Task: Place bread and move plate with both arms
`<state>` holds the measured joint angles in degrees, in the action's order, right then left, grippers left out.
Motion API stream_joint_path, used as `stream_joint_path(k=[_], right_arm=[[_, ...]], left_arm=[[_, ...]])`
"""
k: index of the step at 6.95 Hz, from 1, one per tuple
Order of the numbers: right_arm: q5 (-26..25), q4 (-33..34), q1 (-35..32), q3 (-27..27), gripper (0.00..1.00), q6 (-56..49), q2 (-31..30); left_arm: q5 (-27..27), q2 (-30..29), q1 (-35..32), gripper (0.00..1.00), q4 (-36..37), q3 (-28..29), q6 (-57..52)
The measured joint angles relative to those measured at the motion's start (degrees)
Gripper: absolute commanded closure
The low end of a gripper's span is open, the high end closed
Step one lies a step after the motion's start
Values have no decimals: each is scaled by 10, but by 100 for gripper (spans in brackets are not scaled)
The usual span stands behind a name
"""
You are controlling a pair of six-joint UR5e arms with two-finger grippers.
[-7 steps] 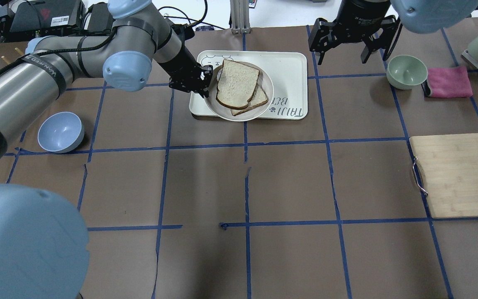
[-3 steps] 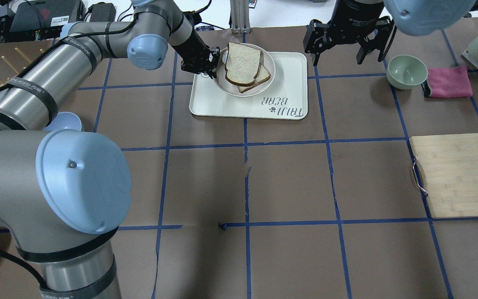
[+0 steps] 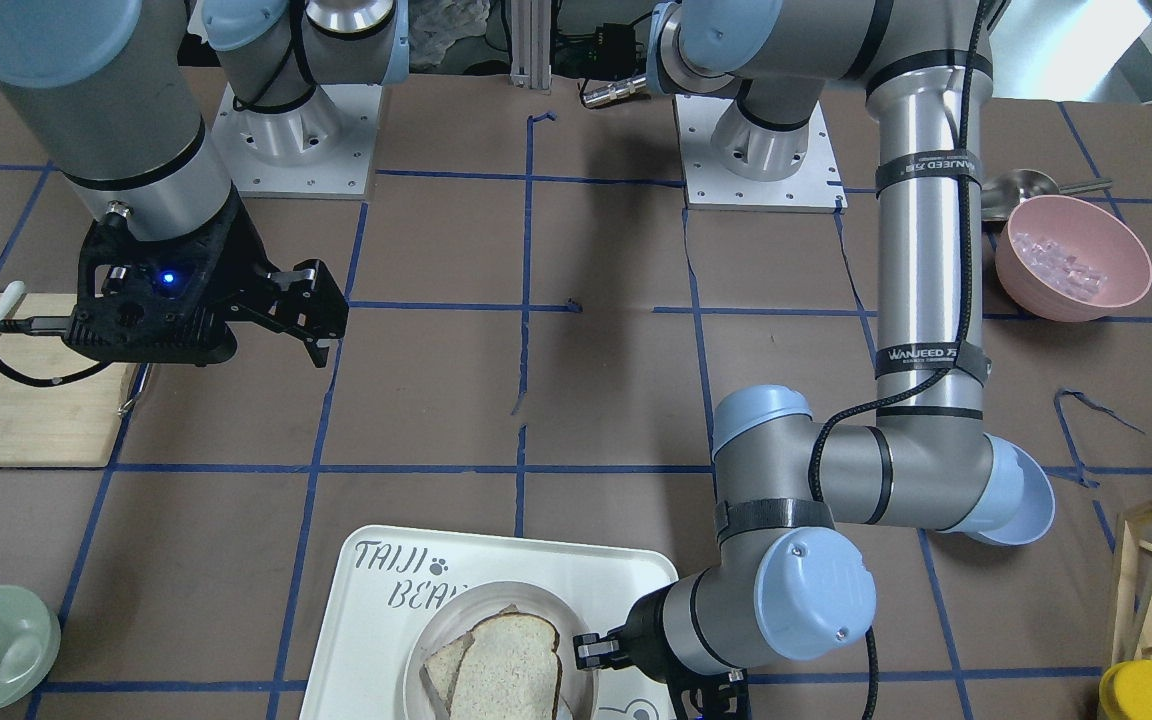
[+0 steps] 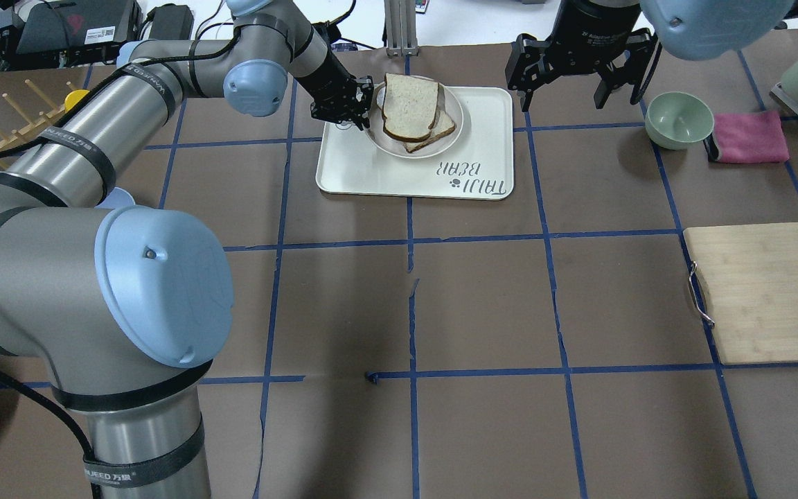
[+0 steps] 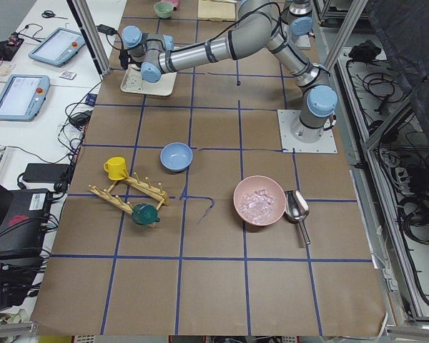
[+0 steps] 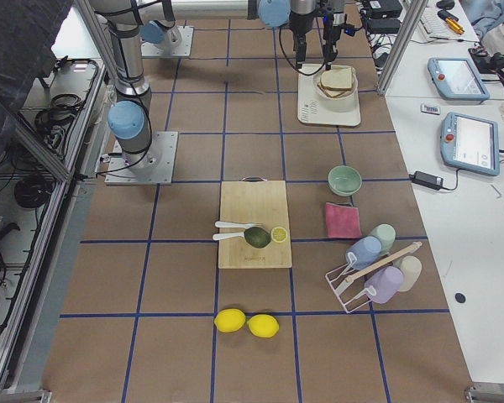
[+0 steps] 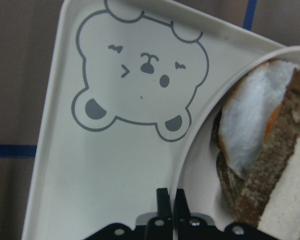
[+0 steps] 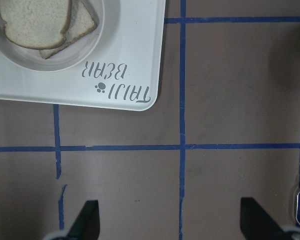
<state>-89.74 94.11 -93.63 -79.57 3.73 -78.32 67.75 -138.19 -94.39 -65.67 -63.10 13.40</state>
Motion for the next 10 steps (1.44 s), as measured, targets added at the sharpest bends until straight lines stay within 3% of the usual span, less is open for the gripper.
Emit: stream_joint_path(k=[4, 7, 10], right_arm=[[-16, 10, 7, 4, 0, -4, -4], [-14, 7, 20, 12, 0, -10, -18], [-1, -44, 42, 15, 0, -47, -50]], left_arm=[[25, 34, 15, 0, -43, -5, -4], [126, 134, 39, 0, -145, -30, -54], [166, 259, 53, 0, -172, -127, -66]])
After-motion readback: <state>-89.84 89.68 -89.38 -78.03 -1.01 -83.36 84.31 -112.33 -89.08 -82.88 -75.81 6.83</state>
